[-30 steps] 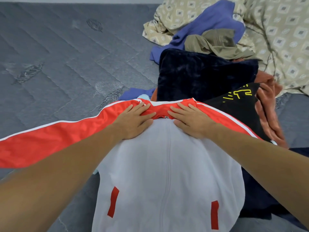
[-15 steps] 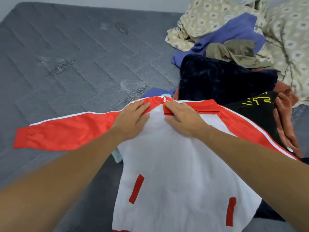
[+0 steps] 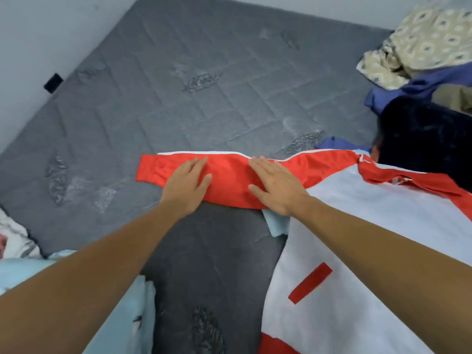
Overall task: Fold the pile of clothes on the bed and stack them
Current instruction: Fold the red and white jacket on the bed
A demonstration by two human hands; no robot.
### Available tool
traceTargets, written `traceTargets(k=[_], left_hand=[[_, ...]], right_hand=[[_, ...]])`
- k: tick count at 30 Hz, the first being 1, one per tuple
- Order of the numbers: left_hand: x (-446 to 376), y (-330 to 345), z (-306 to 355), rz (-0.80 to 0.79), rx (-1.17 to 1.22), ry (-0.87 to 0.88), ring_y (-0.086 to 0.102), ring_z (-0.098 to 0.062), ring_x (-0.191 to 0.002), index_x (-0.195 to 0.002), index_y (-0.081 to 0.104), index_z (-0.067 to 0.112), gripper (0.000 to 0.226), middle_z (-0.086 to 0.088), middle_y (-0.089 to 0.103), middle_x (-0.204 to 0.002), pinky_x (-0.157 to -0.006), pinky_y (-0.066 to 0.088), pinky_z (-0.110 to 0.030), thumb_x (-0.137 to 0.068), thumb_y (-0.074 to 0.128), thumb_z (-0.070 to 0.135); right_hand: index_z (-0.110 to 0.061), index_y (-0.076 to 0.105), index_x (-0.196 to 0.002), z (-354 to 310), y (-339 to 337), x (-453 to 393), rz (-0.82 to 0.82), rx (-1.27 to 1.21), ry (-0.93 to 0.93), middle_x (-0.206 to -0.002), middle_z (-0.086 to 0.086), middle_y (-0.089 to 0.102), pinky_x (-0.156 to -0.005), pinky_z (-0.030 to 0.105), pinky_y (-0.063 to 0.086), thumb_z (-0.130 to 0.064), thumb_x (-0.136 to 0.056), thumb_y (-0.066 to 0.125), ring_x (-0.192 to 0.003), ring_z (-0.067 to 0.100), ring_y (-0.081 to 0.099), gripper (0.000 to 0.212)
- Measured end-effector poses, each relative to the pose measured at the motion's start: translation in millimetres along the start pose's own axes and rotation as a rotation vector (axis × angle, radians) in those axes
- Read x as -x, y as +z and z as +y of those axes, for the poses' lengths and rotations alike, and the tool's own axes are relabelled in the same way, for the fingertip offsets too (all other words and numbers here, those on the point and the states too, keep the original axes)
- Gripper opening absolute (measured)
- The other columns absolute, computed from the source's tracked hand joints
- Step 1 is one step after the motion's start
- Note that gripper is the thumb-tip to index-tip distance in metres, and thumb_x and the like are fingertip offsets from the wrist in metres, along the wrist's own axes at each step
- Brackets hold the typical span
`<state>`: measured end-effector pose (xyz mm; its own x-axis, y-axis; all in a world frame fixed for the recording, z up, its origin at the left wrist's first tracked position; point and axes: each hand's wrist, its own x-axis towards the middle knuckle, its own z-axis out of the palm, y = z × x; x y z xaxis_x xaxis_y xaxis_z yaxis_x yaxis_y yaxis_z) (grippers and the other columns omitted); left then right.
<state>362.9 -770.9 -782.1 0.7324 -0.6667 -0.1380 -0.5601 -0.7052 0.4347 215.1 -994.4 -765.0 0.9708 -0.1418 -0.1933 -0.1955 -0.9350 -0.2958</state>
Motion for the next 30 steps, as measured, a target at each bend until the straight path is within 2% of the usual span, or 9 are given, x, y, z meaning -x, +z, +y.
traceTargets(k=[5,9,13,16,20,23,25,27,30], left_hand=[[5,3,-83,0.003,0.009,-0.255,0.024,-0.032,-0.156,-0.164,0.03,0.015,0.064,-0.013,0.029,-0.169,-0.127,0.02,-0.043,-0.108,0.049,0.041],[-2,9,-117,0.138,0.067,-0.361,0.023,-0.037,-0.155,-0.164,0.029,0.015,0.075,-0.018,0.021,-0.17,-0.124,0.025,-0.049,-0.102,0.061,0.043],[-21,4,-139,0.27,0.198,-0.607,0.042,-0.042,-0.137,-0.15,0.043,0.006,0.085,-0.023,0.046,-0.146,-0.113,0.037,-0.052,-0.088,0.077,0.053],[-33,-6,-150,0.264,0.527,-0.696,0.062,-0.034,-0.124,-0.133,0.059,0.004,0.072,-0.017,0.067,-0.129,-0.108,0.048,-0.046,-0.079,0.089,0.04],[-29,-13,-136,0.258,0.765,-0.497,0.074,-0.024,-0.092,-0.105,0.077,0.009,0.025,-0.008,0.078,-0.096,-0.089,0.059,-0.046,-0.081,0.083,0.008],[-21,-13,-116,0.225,0.805,-0.31,0.075,-0.021,-0.097,-0.117,0.075,0.012,0.036,-0.004,0.079,-0.1,-0.093,0.059,-0.045,-0.084,0.073,-0.003],[-14,-8,-109,0.191,0.729,-0.192,0.072,-0.021,-0.1,-0.121,0.073,0.015,0.043,-0.003,0.077,-0.104,-0.097,0.057,-0.041,-0.083,0.071,-0.004],[-7,-3,-105,0.179,0.548,-0.095,0.06,-0.025,-0.097,-0.114,0.074,0.016,0.032,-0.004,0.065,-0.1,-0.094,0.05,-0.037,-0.085,0.071,0.002],[4,-1,-97,0.169,0.473,-0.009,0.046,-0.019,-0.115,-0.137,0.068,0.025,0.045,0.004,0.049,-0.121,-0.105,0.032,-0.012,-0.093,0.066,0.016]], right_hand=[[-0.019,0.013,-0.167,-57,42,-51,-0.073,0.02,-0.021,-0.175,0.0,0.011,-0.131,0.037,0.003,-0.047,-0.107,0.042,-0.161,0.016,0.006,0.072],[-0.021,0.01,-0.167,-92,71,-88,-0.114,0.015,-0.042,-0.175,-0.002,0.008,-0.131,0.038,0.004,-0.047,-0.107,0.041,-0.161,0.015,0.003,0.073],[-0.018,0.013,-0.167,-128,89,-123,-0.119,-0.047,-0.048,-0.175,0.001,0.009,-0.131,0.038,0.007,-0.044,-0.107,0.045,-0.161,0.017,0.005,0.073],[-0.013,0.02,-0.166,-148,94,-140,-0.087,-0.231,0.007,-0.173,0.006,0.017,-0.13,0.033,0.006,-0.038,-0.106,0.053,-0.161,0.02,0.01,0.073],[-0.013,0.028,-0.164,-177,89,-155,-0.063,-0.992,0.288,-0.169,0.004,0.032,-0.129,0.033,0.017,-0.022,-0.103,0.063,-0.155,0.015,0.028,0.071],[-0.007,0.045,-0.155,-193,84,-163,-0.025,-1.398,0.389,-0.148,0.009,0.058,-0.12,0.034,0.039,-0.007,-0.101,0.062,-0.136,0.017,0.055,0.056],[-0.006,0.063,-0.132,-197,81,-161,0.028,-1.502,0.46,-0.116,0.009,0.073,-0.094,0.025,0.054,-0.012,-0.102,0.063,-0.103,0.011,0.07,0.031],[-0.006,0.068,-0.113,-196,77,-155,0.116,-1.499,0.53,-0.095,0.008,0.072,-0.076,0.025,0.057,-0.021,-0.103,0.064,-0.081,0.01,0.07,0.019],[-0.001,0.07,-0.107,-185,69,-146,0.251,-1.454,0.609,-0.094,0.011,0.071,-0.085,0.038,0.057,-0.018,-0.106,0.057,-0.086,0.019,0.066,0.021]])
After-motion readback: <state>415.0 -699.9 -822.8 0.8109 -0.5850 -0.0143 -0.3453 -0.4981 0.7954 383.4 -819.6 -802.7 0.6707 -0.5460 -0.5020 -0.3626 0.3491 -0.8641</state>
